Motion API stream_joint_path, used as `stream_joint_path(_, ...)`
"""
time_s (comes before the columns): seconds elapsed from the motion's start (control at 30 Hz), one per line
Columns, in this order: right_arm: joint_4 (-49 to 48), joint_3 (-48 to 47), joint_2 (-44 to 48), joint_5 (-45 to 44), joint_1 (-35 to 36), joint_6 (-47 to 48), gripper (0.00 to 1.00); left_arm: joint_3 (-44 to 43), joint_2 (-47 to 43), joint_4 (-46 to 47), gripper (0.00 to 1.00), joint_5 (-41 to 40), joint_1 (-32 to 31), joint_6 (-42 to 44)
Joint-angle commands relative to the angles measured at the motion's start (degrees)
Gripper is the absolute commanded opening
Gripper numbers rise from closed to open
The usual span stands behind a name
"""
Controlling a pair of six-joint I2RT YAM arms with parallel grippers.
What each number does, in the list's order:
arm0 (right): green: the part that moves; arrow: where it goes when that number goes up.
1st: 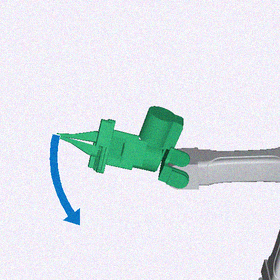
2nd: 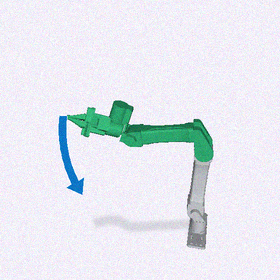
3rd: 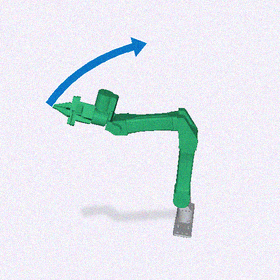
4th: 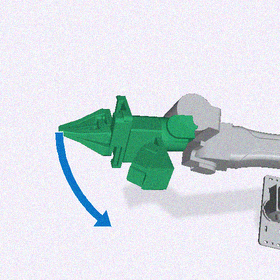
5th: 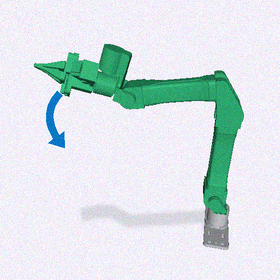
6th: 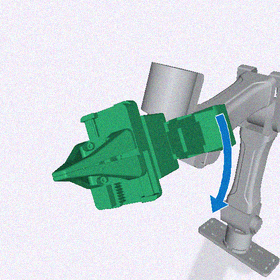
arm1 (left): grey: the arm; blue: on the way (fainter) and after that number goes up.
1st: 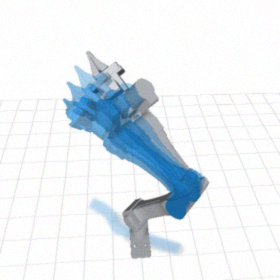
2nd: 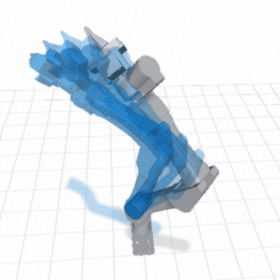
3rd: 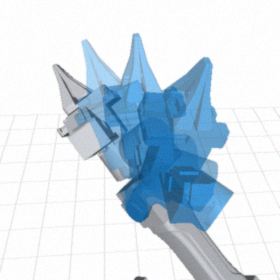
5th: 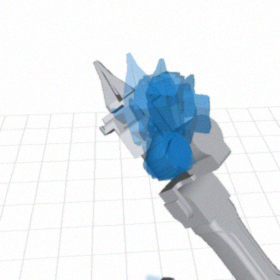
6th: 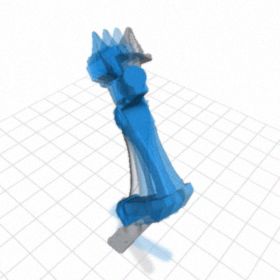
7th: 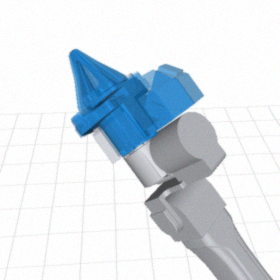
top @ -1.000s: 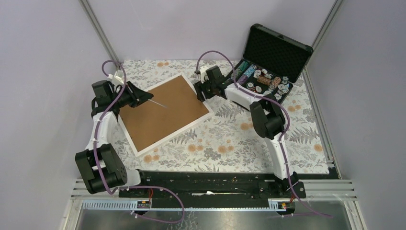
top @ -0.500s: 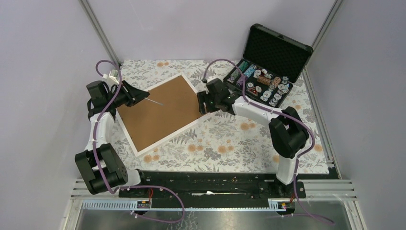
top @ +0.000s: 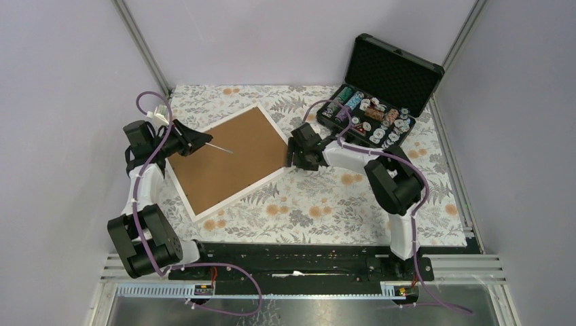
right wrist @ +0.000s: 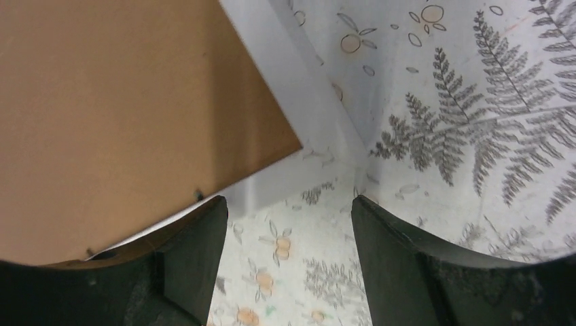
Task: Take the photo out of the frame
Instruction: Adjust the photo frame at the center of the board.
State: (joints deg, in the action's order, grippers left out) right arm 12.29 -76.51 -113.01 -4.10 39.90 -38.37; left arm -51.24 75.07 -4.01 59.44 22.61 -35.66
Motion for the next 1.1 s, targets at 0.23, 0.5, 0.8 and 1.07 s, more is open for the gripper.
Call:
stream_joint_path(0.23, 1.7, -8.8, -10.2, -6.3, -1.1, -6.8, 0.58, 2.0, -3.4, 0.7, 0.0, 3.3, 0.9, 1.5)
stream_joint_path(0.5, 1.0, -17.3, -18.8, -0.8, -6.4, 10.8, 0.08, 1.0, -2.3, -0.4, 0.0, 3.6, 1.6, 2.3)
stream_joint_path(0.8, 8.8, -30.8, -26.8, 9.3, -12.8, 27.7, 0.0, 1.6, -1.7, -0.8, 0.0, 4.8, 1.9, 2.8)
stream_joint_path(1.07, 4.0, -23.5, -15.8, 17.0, -11.1, 20.5, 0.43, 1.5, -2.7, -1.5, 0.0, 5.2, 2.0, 3.9)
